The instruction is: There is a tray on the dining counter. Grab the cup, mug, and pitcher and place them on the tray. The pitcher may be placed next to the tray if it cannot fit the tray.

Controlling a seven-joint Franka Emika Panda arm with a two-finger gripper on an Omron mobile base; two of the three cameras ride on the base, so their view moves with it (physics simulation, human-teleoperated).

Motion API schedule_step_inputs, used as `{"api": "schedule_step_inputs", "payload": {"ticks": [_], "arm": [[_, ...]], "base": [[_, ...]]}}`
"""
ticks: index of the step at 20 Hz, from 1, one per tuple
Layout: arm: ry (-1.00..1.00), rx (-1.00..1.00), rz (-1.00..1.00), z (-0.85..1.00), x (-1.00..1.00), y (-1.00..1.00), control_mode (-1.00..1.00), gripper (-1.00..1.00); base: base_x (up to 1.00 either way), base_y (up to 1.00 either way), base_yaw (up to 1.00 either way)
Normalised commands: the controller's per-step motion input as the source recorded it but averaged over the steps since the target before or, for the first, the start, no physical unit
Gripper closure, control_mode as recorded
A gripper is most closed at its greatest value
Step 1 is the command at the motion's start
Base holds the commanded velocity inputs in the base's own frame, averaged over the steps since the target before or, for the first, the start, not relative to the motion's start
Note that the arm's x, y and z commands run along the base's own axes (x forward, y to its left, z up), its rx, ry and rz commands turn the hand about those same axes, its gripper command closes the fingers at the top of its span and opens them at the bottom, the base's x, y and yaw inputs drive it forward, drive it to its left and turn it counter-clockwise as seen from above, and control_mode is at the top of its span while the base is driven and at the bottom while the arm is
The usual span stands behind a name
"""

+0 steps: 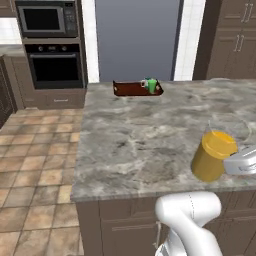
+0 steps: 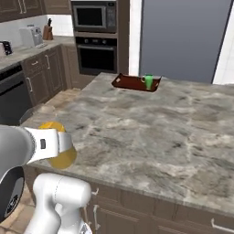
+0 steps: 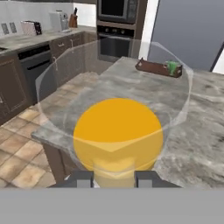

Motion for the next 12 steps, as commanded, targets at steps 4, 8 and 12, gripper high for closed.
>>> {"api": "schedule_step_inputs", "payload": {"ticks": [4, 8, 12], "arm": [[0.0, 0.0, 0.0, 0.0, 0.0, 0.0, 1.0, 1.0], [0.0, 0.0, 0.0, 0.0, 0.0, 0.0, 1.0, 1.0], [0.0, 0.0, 0.0, 0.0, 0.0, 0.0, 1.0, 1.0]], "base": [[0.0, 1.0, 0.0], [0.03, 1.0, 0.0], [0.37, 1.0, -0.12]]}}
